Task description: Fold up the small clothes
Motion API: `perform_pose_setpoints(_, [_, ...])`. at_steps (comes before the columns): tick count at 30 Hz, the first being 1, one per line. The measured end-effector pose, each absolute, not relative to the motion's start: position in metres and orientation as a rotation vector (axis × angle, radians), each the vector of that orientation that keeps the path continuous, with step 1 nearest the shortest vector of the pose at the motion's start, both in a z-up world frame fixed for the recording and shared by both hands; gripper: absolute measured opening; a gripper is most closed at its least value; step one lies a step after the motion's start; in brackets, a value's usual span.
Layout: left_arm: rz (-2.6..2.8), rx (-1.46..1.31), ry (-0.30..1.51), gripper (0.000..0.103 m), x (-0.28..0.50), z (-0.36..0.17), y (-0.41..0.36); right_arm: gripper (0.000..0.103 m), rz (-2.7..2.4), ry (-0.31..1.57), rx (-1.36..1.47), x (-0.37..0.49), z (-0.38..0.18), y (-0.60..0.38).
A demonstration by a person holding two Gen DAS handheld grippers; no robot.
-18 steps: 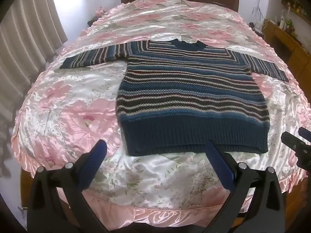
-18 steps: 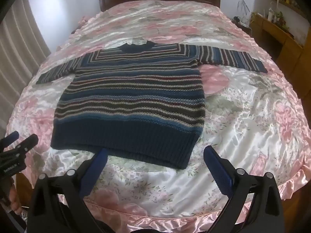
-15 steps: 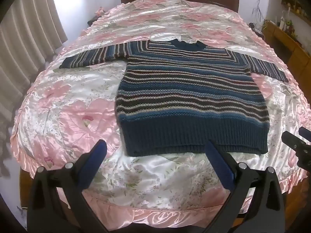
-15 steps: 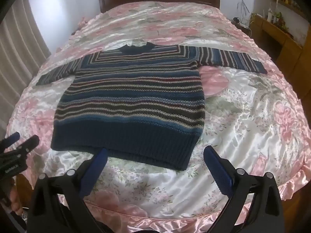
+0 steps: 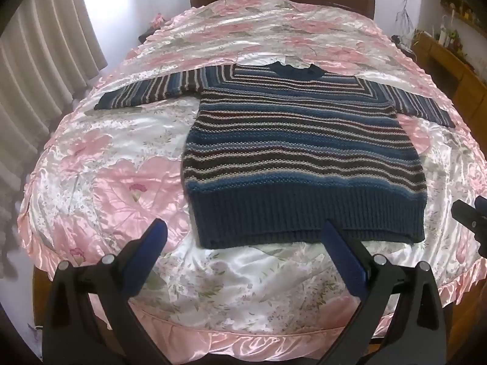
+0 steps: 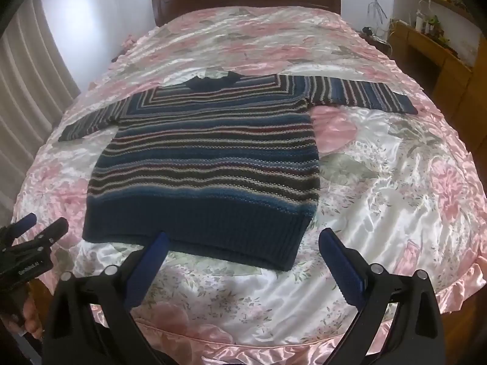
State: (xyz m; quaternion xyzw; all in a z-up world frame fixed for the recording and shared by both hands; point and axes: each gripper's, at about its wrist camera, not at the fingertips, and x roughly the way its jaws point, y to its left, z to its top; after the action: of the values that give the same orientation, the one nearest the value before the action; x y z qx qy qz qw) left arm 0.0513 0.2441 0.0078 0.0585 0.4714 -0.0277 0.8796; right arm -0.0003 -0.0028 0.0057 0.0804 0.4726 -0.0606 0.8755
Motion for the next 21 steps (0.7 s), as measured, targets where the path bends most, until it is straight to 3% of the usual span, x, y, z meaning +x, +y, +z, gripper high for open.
perform_pose_setpoints(21, [-0.031, 0.138, 0.986, 0.1, 0.0519, 0.0053, 0.2511, 0.099, -0.149, 0.993, 0.157, -0.0021, -0.0004, -0.0068])
